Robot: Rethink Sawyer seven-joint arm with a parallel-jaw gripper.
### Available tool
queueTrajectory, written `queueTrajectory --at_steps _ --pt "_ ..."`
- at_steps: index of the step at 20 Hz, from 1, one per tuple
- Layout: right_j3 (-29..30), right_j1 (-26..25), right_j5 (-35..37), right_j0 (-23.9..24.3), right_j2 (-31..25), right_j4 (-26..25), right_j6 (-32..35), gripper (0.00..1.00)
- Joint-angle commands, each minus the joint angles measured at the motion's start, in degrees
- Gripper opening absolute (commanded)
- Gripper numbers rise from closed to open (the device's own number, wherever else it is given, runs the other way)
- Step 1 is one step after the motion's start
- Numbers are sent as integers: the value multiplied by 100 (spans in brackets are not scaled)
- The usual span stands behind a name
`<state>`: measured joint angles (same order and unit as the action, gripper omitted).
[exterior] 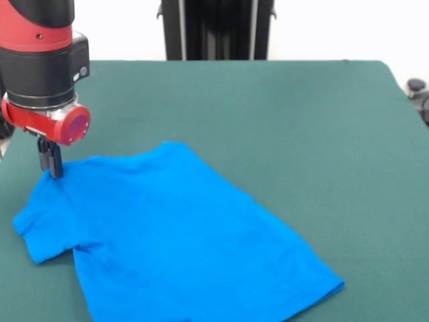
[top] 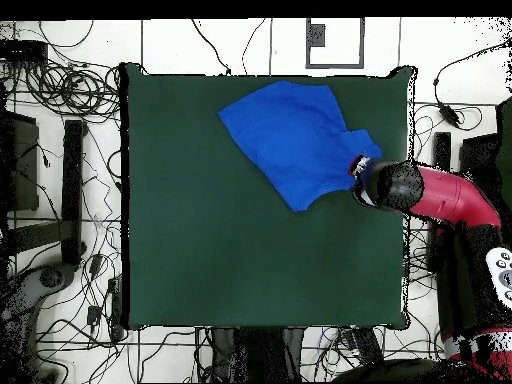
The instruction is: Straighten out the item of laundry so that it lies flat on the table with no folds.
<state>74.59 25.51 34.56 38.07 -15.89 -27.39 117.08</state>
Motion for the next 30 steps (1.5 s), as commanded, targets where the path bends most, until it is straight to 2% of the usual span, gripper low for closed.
queueTrajectory --at_steps 1,30 --pt "840 -185 -386 -37 -75 -60 86 0" --pt "1775 305 -787 230 -141 152 327 0"
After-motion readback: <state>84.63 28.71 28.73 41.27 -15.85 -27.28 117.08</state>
